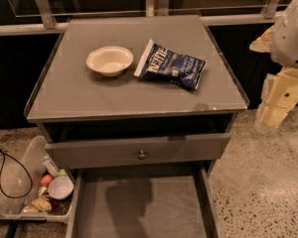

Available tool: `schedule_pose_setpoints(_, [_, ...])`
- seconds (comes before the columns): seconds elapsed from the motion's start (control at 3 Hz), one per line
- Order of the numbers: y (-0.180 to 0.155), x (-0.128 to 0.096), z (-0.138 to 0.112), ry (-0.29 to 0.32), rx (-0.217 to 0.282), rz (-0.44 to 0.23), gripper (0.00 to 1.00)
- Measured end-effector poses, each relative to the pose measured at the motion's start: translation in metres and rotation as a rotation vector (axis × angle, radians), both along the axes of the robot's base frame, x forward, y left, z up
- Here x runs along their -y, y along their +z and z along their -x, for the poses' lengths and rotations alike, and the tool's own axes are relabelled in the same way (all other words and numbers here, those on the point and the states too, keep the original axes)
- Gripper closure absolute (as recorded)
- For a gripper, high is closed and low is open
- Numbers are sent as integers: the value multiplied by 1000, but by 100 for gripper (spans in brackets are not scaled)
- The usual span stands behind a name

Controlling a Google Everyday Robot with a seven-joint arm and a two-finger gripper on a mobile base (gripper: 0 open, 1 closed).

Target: Place blue chip bag into middle drawer

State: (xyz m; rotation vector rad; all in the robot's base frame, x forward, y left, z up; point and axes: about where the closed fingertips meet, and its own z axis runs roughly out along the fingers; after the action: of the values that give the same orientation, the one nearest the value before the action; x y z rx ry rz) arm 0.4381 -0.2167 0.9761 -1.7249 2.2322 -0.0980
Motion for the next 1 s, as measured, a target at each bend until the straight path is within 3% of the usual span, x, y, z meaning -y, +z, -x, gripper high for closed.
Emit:
schedule_pose_setpoints(0.33, [0, 0, 0, 0, 0, 0, 0])
schedule_pose_setpoints(0.67, [4, -14, -16, 31, 11, -49, 0])
schedule_pose_setpoints(1.0, [13, -41, -53, 70, 80, -134, 0])
